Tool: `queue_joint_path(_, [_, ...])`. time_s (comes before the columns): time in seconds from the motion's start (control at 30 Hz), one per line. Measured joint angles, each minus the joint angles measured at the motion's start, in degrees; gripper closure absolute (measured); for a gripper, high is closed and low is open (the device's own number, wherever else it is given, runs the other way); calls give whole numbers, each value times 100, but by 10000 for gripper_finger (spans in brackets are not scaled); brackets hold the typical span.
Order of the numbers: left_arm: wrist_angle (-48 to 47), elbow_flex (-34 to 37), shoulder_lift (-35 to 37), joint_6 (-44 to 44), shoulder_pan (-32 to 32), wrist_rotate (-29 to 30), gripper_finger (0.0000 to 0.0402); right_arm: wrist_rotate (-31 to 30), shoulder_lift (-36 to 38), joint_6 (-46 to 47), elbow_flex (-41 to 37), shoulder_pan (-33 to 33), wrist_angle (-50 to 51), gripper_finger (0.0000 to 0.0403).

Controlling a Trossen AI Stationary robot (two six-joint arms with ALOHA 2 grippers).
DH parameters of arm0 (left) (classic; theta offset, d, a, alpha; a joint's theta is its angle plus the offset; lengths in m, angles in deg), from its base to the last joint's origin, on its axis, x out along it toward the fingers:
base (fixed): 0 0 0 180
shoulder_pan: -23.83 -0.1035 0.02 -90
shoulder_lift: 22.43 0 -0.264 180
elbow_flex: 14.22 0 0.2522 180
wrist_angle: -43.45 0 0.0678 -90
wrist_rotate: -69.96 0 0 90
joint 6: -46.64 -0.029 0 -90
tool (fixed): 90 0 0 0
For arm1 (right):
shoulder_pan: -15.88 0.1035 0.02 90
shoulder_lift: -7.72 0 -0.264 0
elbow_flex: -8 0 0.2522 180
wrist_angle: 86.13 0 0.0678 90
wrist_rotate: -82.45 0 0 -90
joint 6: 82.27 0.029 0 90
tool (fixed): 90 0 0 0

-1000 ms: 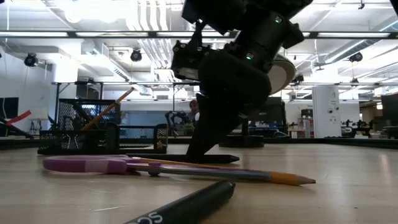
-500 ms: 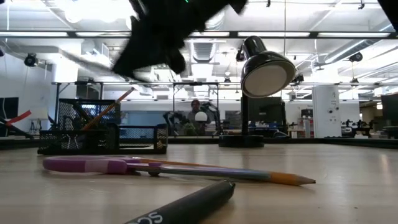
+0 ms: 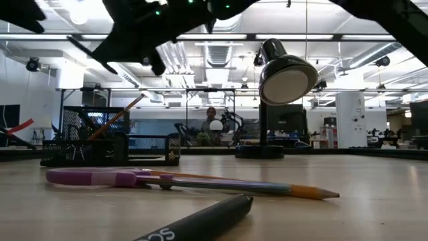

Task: Pick and place office supplies into organizer
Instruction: Put the top black pen into the black desk organizer

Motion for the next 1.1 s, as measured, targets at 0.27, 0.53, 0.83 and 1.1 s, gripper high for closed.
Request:
queue_joint_path(0.27, [-635,528,842,1725,-19,12,270,-8,-152,-785,435,-44,423,390])
queue_joint_path(0.53, [-596,1177,1840,1824,-250,925,270,-20,-143,-1226,371,-177,593,390])
queue_joint_path(0.83, [-592,1792,2431,1806,-389,880,270,-293,-119,-1137,362,-333,331,390])
queue_joint_path(1.1, [-590,2234,2996,1804,-458,957,270,176,-339,-1249,362,-282,231,390])
